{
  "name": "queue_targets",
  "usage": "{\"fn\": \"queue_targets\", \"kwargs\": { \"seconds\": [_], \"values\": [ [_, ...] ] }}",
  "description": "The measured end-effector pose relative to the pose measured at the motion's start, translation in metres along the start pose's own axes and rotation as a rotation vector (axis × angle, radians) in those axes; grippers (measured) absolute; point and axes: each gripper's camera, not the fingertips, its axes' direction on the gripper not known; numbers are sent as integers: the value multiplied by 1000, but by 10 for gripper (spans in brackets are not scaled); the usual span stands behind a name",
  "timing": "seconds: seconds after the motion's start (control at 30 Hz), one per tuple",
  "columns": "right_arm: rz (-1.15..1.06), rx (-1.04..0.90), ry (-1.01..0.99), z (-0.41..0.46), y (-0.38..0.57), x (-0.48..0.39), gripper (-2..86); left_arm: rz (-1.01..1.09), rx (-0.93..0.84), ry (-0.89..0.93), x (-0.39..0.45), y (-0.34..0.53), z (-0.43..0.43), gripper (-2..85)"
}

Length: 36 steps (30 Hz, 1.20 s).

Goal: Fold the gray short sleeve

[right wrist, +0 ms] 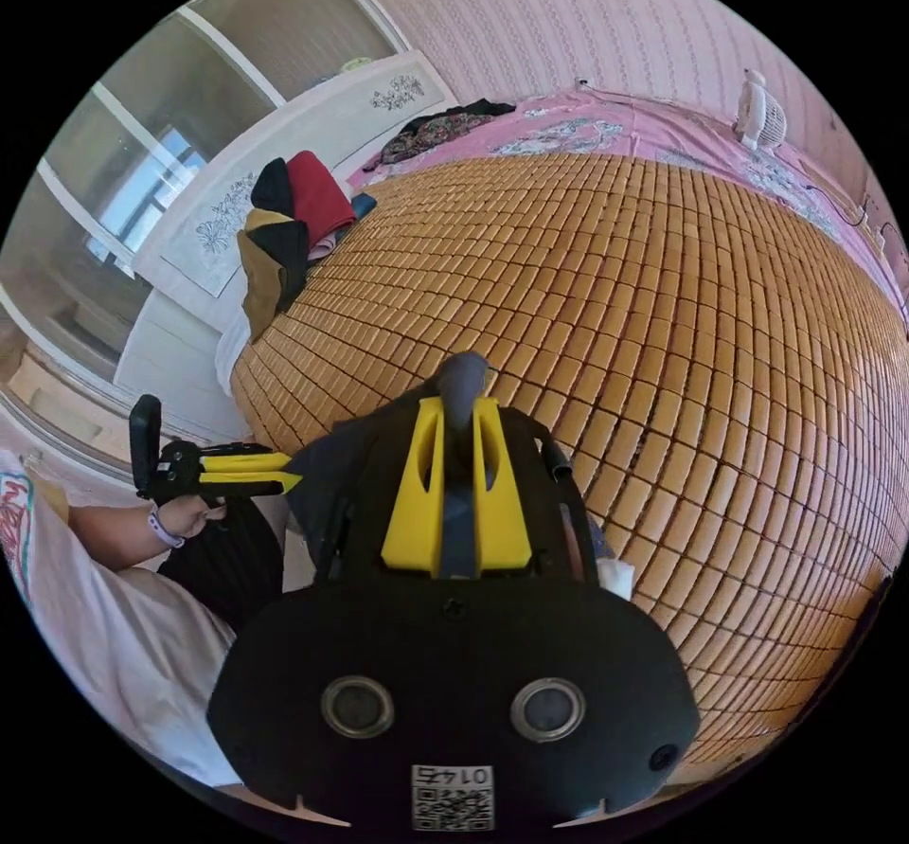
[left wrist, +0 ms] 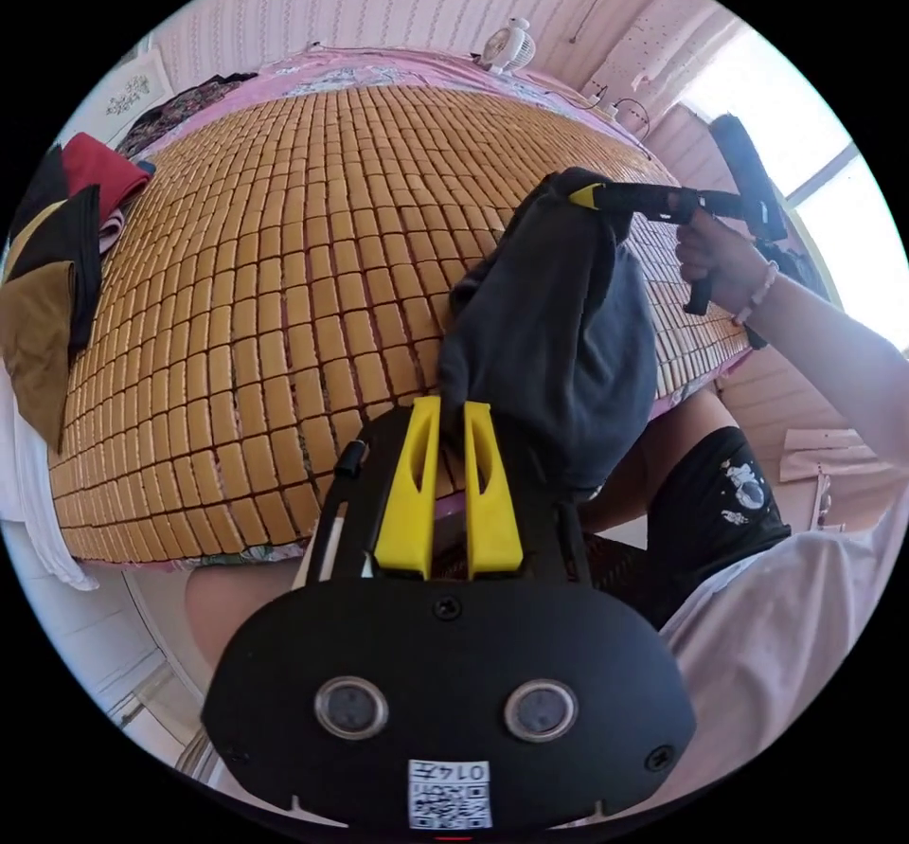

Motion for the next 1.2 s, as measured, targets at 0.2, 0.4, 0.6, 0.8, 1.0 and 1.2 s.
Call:
{"fn": "queue_targets", "kwargs": {
  "seconds": [0.2, 0.4, 0.6, 0.8, 1.0, 1.2],
  "values": [
    [38, 251, -92, -104, 92, -6, 45, 289, 133, -8, 43, 14, -54, 43],
    [196, 502, 16, -199, 202, -8, 44, 607, 222, 72, 111, 6, -102, 43],
    [228, 678, 217, -317, 268, -3, 46, 859, 316, 320, 191, -57, -114, 43],
    [431, 574, 507, -452, 245, 50, 61, 810, 286, 631, 301, -177, -102, 54],
    [944, 423, 706, -483, 215, 210, 132, 524, 231, 519, 354, -286, -50, 62],
    [752, 649, 765, -385, 297, 145, 97, 635, 241, 292, 256, -214, -24, 46]
  ]
}}
